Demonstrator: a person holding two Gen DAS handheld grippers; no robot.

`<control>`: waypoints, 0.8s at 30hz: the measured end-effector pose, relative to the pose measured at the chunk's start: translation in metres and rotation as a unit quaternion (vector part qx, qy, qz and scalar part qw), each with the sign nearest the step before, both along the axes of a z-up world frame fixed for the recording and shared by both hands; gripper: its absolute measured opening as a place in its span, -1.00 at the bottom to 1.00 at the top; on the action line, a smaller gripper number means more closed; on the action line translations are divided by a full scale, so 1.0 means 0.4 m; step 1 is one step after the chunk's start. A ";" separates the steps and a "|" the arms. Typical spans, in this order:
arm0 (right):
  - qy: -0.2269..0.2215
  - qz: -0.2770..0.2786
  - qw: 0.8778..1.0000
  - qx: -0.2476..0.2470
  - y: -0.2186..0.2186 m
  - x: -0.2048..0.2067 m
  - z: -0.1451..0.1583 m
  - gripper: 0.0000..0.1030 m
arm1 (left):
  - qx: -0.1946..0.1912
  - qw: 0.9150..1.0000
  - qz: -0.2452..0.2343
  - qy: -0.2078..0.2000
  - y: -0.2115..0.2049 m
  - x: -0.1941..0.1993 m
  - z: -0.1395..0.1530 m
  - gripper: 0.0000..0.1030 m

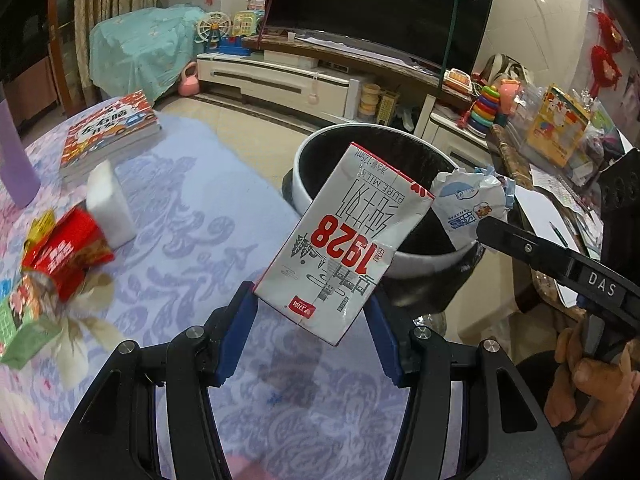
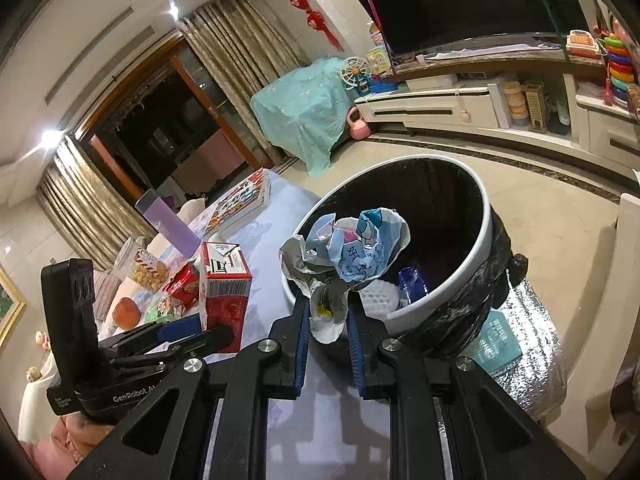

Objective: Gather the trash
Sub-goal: 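Carry the milk carton and crumpled paper with both tools over the black bin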

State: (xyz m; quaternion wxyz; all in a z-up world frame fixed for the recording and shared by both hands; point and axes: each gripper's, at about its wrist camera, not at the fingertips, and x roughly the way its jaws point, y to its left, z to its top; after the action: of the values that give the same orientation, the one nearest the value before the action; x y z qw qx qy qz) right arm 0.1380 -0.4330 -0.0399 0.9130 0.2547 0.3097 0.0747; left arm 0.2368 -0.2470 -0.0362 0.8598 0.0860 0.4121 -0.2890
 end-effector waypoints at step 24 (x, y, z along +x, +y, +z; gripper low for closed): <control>0.011 -0.008 1.000 -0.004 -0.073 0.053 0.017 -0.61 | 0.038 0.999 -0.029 -0.015 -0.144 0.070 0.023 0.06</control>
State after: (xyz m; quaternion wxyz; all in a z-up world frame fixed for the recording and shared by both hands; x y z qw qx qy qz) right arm 0.1592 -0.4623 -0.0329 0.9112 0.2547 0.3176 0.0635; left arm 0.2648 -0.3045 -0.0269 0.8534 0.1351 0.4070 -0.2964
